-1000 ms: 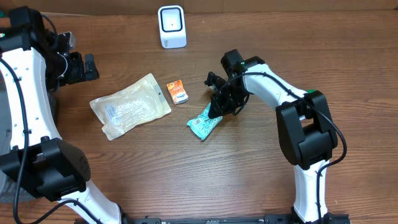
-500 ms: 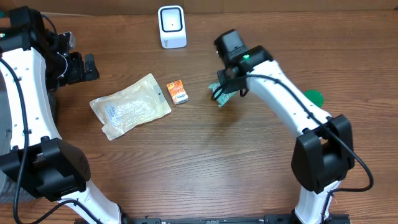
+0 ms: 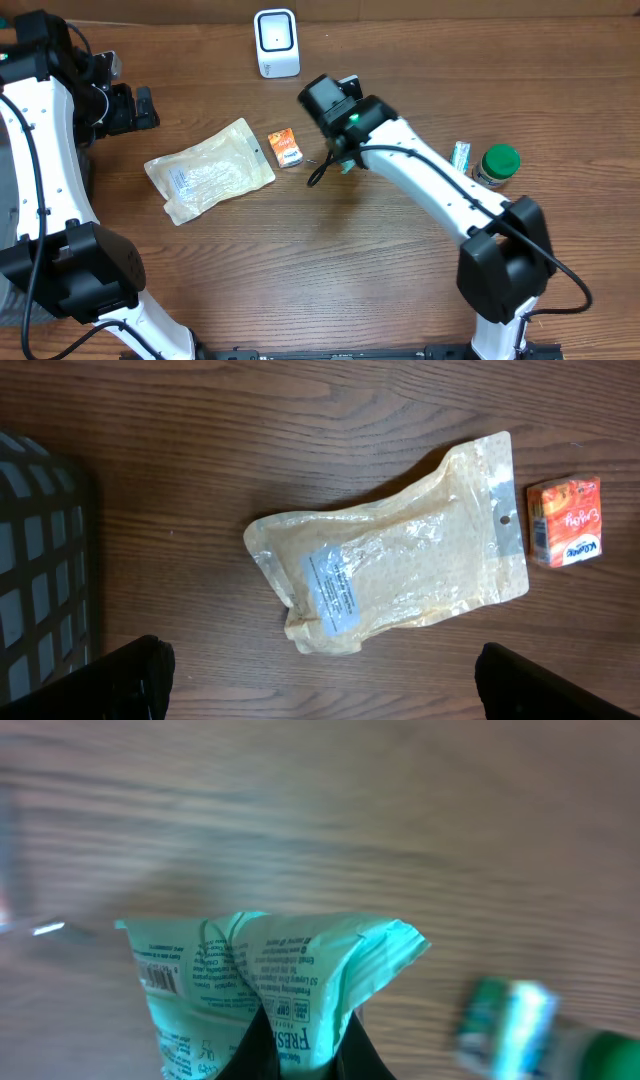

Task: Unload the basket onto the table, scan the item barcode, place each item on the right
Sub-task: 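Lift the mint pouch and carry it toward the scanner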

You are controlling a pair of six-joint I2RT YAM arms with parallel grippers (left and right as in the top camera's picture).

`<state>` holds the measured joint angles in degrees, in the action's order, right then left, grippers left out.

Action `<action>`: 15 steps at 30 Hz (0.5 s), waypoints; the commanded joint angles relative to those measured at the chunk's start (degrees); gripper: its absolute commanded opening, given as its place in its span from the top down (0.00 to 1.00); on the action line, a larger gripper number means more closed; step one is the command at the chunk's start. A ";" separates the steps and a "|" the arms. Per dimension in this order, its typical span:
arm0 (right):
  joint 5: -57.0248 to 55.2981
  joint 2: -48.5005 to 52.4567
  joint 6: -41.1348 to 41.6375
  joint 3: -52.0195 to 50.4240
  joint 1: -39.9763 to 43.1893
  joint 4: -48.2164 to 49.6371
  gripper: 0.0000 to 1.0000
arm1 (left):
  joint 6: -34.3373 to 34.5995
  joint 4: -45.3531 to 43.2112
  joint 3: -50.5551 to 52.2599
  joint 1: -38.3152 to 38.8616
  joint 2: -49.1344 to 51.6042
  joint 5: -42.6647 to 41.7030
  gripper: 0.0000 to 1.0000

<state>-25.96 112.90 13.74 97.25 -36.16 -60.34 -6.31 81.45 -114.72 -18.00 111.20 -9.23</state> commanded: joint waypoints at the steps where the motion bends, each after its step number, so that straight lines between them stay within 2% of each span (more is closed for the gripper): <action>1: 20.37 -8.61 -0.35 4.31 4.33 0.92 0.96 | 0.33 -0.07 -1.14 0.44 -0.72 -0.68 0.01; 7: 49.83 -18.86 -2.29 4.79 15.69 4.55 0.96 | 0.33 -0.07 -1.14 0.44 -0.72 -0.68 0.00; 11: 57.02 -21.99 -2.23 4.79 21.27 4.26 0.96 | 0.33 -0.07 -1.14 0.44 -0.72 -0.68 0.00; 15: 57.05 -22.69 -2.23 4.79 22.40 3.85 0.96 | 0.33 -0.07 -1.14 0.44 -0.72 -0.68 0.01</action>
<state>26.39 91.11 11.92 100.66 -13.89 -56.55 -6.31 81.43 -114.72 -18.00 111.20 -9.26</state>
